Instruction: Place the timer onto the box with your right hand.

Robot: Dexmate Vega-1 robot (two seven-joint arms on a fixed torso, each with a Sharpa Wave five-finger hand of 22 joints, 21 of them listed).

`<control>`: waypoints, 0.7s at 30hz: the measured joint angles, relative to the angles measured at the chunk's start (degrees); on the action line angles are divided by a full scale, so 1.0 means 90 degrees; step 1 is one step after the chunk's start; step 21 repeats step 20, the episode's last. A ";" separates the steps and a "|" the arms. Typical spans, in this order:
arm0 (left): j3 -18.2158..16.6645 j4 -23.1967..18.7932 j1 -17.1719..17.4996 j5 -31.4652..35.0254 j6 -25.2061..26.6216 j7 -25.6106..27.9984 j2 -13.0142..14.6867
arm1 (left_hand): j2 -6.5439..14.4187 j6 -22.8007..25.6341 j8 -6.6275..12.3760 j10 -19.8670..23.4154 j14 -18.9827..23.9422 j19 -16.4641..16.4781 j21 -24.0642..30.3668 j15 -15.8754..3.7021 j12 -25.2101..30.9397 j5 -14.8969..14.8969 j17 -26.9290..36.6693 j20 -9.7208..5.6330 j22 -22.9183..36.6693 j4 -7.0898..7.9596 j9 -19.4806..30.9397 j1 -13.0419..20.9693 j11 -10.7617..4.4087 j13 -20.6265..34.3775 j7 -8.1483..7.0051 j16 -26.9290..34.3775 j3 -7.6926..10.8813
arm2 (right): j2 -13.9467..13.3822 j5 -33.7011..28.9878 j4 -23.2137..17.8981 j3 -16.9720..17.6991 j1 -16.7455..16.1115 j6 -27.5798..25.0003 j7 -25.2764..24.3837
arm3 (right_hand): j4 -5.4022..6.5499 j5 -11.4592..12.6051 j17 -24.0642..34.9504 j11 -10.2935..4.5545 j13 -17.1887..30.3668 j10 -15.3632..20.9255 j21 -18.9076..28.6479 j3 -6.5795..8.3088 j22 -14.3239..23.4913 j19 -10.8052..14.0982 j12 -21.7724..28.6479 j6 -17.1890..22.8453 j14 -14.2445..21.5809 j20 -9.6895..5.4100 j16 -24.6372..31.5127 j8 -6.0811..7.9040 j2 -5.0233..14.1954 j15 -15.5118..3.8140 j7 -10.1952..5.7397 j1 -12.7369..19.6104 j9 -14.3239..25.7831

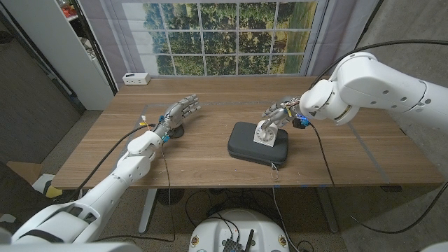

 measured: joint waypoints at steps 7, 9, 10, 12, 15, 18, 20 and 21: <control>-0.0012 0.0014 -0.0010 -0.0013 0.0000 -0.0019 0.0002 | 0.0000 0.0002 0.0000 0.0030 0.0000 0.0000 0.0000 0.0000 0.0000 0.0000 0.0000 0.0000 0.0000 0.0000 0.0000 0.0000 -0.0030 0.0000 -0.0002 0.0000 0.0000 | -0.0148 -0.0086 -0.0232 0.0353 -0.0213 0.0023 -0.0210 | 0.0251 0.0000 -0.0214 0.0125 -0.0090 -0.0125 0.0000 -0.0251 -0.0016 -0.0040 0.0000 -0.0110 -0.0177 -0.0001 -0.0214 0.0030 -0.0022 0.0024 0.0067 -0.0612 0.0001; -0.0021 0.0008 -0.0009 -0.0018 0.0000 -0.0019 0.0013 | 0.0000 0.0002 0.0000 0.0030 0.0000 0.0000 0.0000 0.0000 -0.0001 0.0000 0.0000 0.0000 0.0000 0.0000 0.0000 0.0000 -0.0030 -0.0001 -0.0002 0.0000 0.0000 | -0.0209 -0.0231 -0.0327 0.0487 -0.0345 0.0068 -0.0210 | 0.0308 0.0000 -0.0276 0.0135 -0.0120 -0.0135 0.0000 -0.0308 -0.0018 -0.0026 0.0000 -0.0159 -0.0177 -0.0014 -0.0270 0.0030 -0.0044 0.0024 0.0088 -0.0743 0.0001; -0.0031 -0.0008 -0.0003 -0.0021 0.0000 -0.0018 0.0025 | 0.0000 0.0002 0.0000 0.0030 0.0000 0.0000 0.0000 0.0000 -0.0040 0.0000 0.0000 0.0000 0.0000 0.0000 0.0000 0.0000 -0.0030 -0.0001 -0.0002 0.0000 0.0000 | -0.0246 -0.0399 -0.0378 0.0556 -0.0421 0.0130 -0.0202 | 0.0331 0.0000 -0.0304 0.0135 -0.0122 -0.0135 0.0000 -0.0331 -0.0019 -0.0002 0.0000 -0.0205 -0.0177 -0.0038 -0.0284 0.0030 -0.0047 0.0024 0.0090 -0.0806 0.0001; -0.0044 -0.0036 0.0015 -0.0025 -0.0002 -0.0018 0.0037 | 0.0000 0.0002 0.0000 0.0030 0.0000 0.0000 0.0000 0.0000 -0.0049 0.0000 0.0000 0.0000 0.0000 0.0000 0.0000 0.0000 -0.0030 -0.0001 -0.0002 0.0000 0.0000 | -0.0301 -0.0707 -0.0456 0.0658 -0.0539 0.0265 -0.0143 | 0.0363 0.0000 -0.0357 0.0135 -0.0145 -0.0135 0.0000 -0.0364 -0.0019 0.0018 0.0000 -0.0228 -0.0177 -0.0059 -0.0288 0.0030 -0.0073 0.0024 0.0094 -0.0876 0.0001; -0.0065 -0.0078 0.0044 -0.0035 -0.0014 -0.0018 0.0063 | 0.0014 0.0002 0.0000 0.0030 0.0000 0.0000 -0.0048 0.0000 -0.0050 0.0000 0.0000 0.0000 0.0000 0.0000 0.0000 -0.0026 -0.0030 -0.0001 -0.0002 0.0000 0.0000 | -0.0488 -0.1200 -0.0689 0.0992 -0.0972 0.0508 -0.0034 | 0.0383 0.0050 -0.0422 0.0140 -0.0159 -0.0140 0.0025 -0.0383 -0.0018 0.0076 0.0000 -0.0319 -0.0153 -0.0068 -0.0332 0.0030 -0.0072 0.0001 0.0118 -0.0927 0.0001; -0.0088 -0.0128 0.0078 -0.0048 -0.0027 -0.0012 0.0083 | -0.0001 0.0002 0.0000 0.0030 0.0000 0.0000 -0.0049 0.0000 -0.0049 0.0000 0.0000 0.0000 0.0000 0.0000 0.0000 -0.0052 -0.0030 -0.0001 -0.0002 0.0000 0.0000 | -0.0610 -0.1689 -0.0822 0.1277 -0.1365 0.0736 0.0085 | 0.0390 0.0050 -0.0491 0.0168 -0.0180 -0.0168 0.0025 -0.0390 -0.0018 0.0076 0.0000 -0.0439 -0.0153 -0.0068 -0.0370 0.0030 -0.0072 0.0001 0.0145 -0.0927 0.0001; -0.0098 -0.0172 0.0106 -0.0057 -0.0031 -0.0008 0.0101 | -0.0001 0.0002 0.0000 0.0030 0.0000 0.0000 -0.0049 0.0000 -0.0050 0.0000 0.0000 0.0000 0.0000 0.0000 0.0000 -0.0052 -0.0030 -0.0001 -0.0002 0.0000 0.0000 | -0.0657 -0.2024 -0.0887 0.1432 -0.1599 0.0863 0.0169 | 0.0390 0.0050 -0.0526 0.0165 -0.0205 -0.0172 0.0025 -0.0390 -0.0018 0.0082 0.0000 -0.0496 -0.0153 -0.0074 -0.0393 0.0030 -0.0072 0.0001 0.0134 -0.0927 0.0001; -0.0098 -0.0172 0.0106 -0.0057 -0.0031 -0.0008 0.0101 | -0.0001 0.0002 0.0000 0.0030 0.0000 0.0000 -0.0049 0.0000 -0.0050 0.0000 0.0000 0.0000 0.0000 0.0000 0.0000 -0.0052 -0.0030 -0.0001 -0.0002 0.0000 0.0000 | -0.0657 -0.2024 -0.0887 0.1432 -0.1599 0.0863 0.0169 | 0.0390 0.0050 -0.0526 0.0165 -0.0205 -0.0172 0.0025 -0.0390 -0.0018 0.0082 0.0000 -0.0496 -0.0153 -0.0074 -0.0393 0.0030 -0.0072 0.0001 0.0134 -0.0927 0.0001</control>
